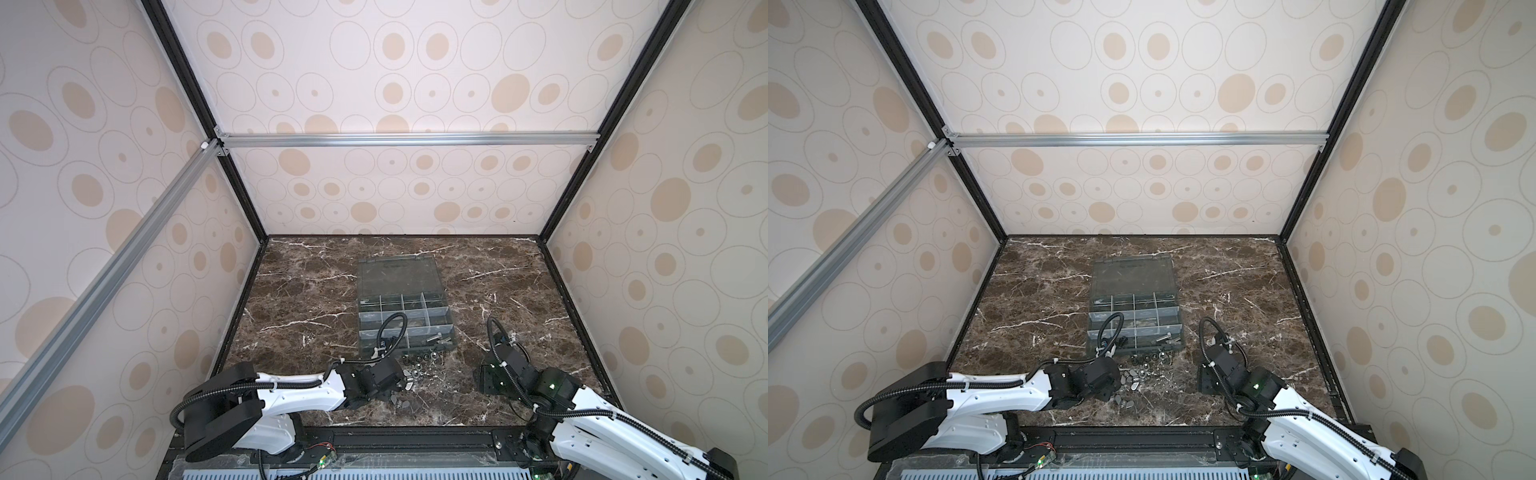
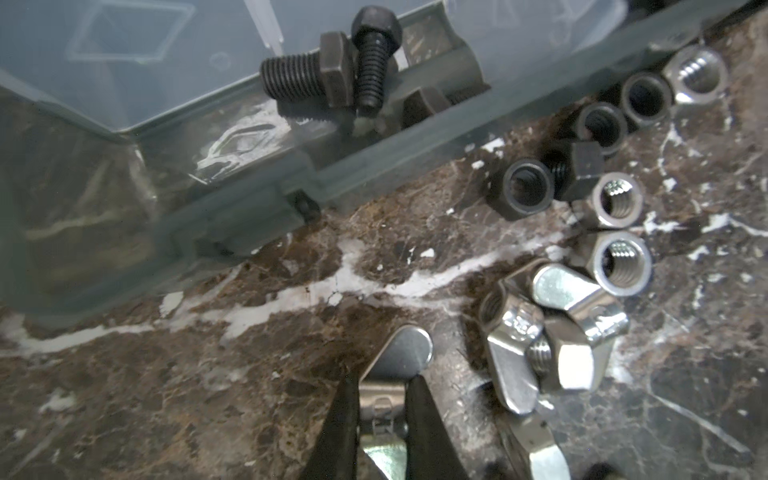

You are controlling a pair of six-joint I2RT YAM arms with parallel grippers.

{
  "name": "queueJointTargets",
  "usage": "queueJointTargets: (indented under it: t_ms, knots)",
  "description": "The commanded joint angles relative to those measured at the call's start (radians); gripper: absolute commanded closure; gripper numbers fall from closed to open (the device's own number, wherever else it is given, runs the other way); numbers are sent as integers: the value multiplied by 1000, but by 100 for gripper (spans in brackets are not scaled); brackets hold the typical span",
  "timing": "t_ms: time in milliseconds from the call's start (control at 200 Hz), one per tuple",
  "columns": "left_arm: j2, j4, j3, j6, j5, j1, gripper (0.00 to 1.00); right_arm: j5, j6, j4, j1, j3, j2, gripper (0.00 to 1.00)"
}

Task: Sort the screws and nuts into containers
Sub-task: 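Lift the wing nut with the left gripper over the nearest compartment, then open the left gripper to release the wing nut into the compartment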

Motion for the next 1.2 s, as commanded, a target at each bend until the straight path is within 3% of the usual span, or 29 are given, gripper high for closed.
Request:
queueJointTargets:
  t_ms: [0,240,450,680,935,1195]
  knots:
    - [-41,20,-3,-22,-33,-2,86,12,19,-15,-5,-12,-5,36]
    - [-128,-4,146,82,-89,26,84,12,16,-22,-6,-6,-13,36]
    - [-195,231,147,185,57,246,83,23,8,-26,-6,17,-2,36]
    - [-54,230,235,257,195,435,82,37,1,-60,-6,52,2,36]
    - [64,282,249,244,271,503,80,43,17,-93,-6,35,-49,36]
    - [114,290,253,222,271,538,79,66,30,-128,-6,24,-133,36]
